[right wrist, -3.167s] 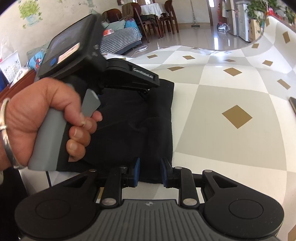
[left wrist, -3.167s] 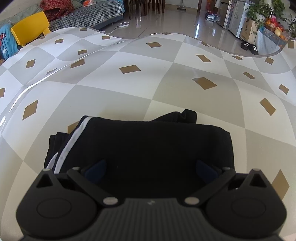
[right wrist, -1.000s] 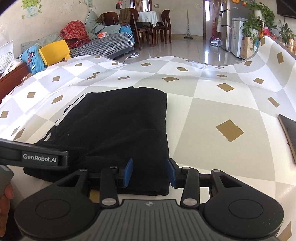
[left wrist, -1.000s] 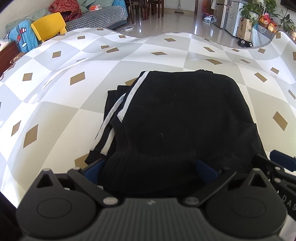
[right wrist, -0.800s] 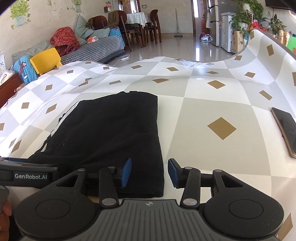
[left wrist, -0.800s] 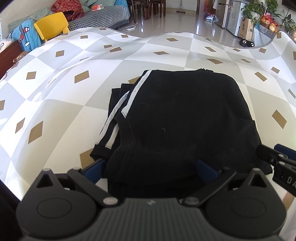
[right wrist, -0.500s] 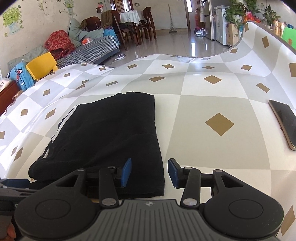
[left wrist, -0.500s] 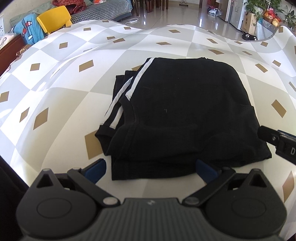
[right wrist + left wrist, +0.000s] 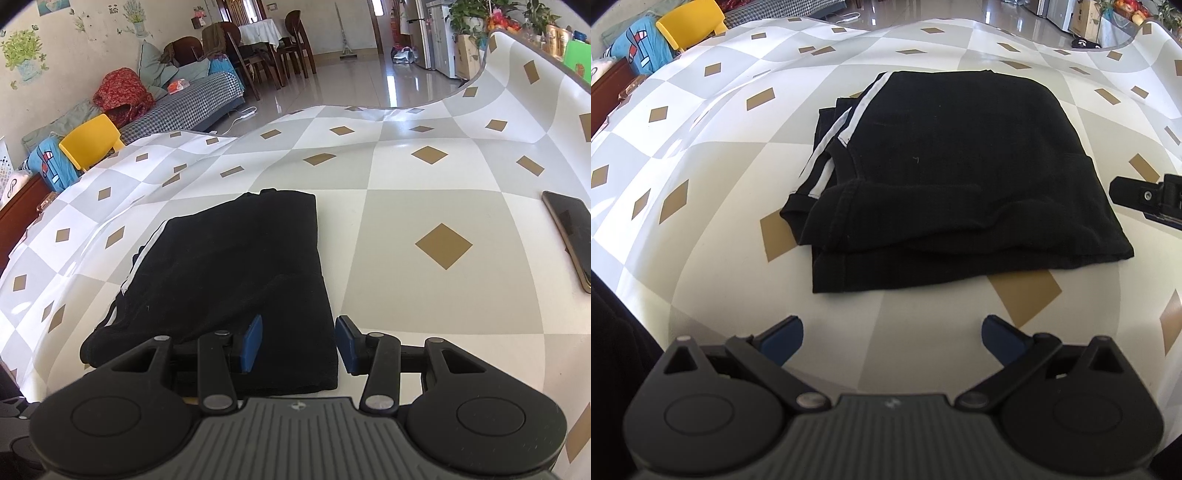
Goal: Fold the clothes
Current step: 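Open and withdraw both tools from the folded garment stack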
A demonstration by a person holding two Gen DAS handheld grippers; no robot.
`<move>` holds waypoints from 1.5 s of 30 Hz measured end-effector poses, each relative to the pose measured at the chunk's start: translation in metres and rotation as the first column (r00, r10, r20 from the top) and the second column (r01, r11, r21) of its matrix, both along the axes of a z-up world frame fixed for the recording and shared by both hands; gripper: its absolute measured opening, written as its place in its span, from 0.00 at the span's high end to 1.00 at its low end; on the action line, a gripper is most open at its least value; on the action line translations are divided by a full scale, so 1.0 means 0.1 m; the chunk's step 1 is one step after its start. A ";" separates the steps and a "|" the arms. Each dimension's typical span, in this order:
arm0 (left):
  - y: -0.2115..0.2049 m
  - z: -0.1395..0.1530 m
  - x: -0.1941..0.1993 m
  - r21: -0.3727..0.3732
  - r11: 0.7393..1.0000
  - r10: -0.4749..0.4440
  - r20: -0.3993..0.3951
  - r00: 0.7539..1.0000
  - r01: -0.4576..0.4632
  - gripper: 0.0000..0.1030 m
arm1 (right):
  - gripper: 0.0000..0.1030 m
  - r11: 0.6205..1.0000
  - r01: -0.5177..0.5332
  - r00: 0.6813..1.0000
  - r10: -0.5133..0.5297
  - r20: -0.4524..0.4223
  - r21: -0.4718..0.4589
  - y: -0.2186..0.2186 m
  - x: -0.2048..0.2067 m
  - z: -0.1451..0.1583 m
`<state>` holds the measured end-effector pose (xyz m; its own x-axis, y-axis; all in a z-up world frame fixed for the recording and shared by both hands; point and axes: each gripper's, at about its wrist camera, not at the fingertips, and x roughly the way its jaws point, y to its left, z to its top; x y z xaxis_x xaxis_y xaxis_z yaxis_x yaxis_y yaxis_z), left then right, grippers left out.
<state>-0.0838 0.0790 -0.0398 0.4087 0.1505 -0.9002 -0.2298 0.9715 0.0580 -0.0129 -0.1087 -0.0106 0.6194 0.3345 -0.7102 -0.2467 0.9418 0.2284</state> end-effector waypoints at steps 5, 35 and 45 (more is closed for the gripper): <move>-0.03 0.01 -0.03 0.000 1.000 -0.014 -0.005 1.000 0.014 0.00 | 0.58 1.000 -0.020 0.999 0.020 -0.028 0.017 -0.04 0.04 0.05; 0.11 0.02 0.06 -0.036 0.999 0.034 0.000 0.999 -0.034 0.00 | 0.57 0.993 -0.117 0.986 0.112 -0.126 -0.031 -0.06 0.27 -0.04; 0.08 -0.04 0.05 -0.040 0.999 0.028 -0.032 0.999 -0.029 0.00 | 0.57 0.990 -0.113 0.979 0.097 -0.180 -0.079 -0.06 0.22 -0.14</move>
<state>-0.0785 0.0872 -0.0438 0.3763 0.1249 -0.9180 -0.2558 0.9664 0.0267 0.0093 -0.1149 -0.0242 0.4472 0.3217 -0.8346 -0.3085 0.9313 0.1936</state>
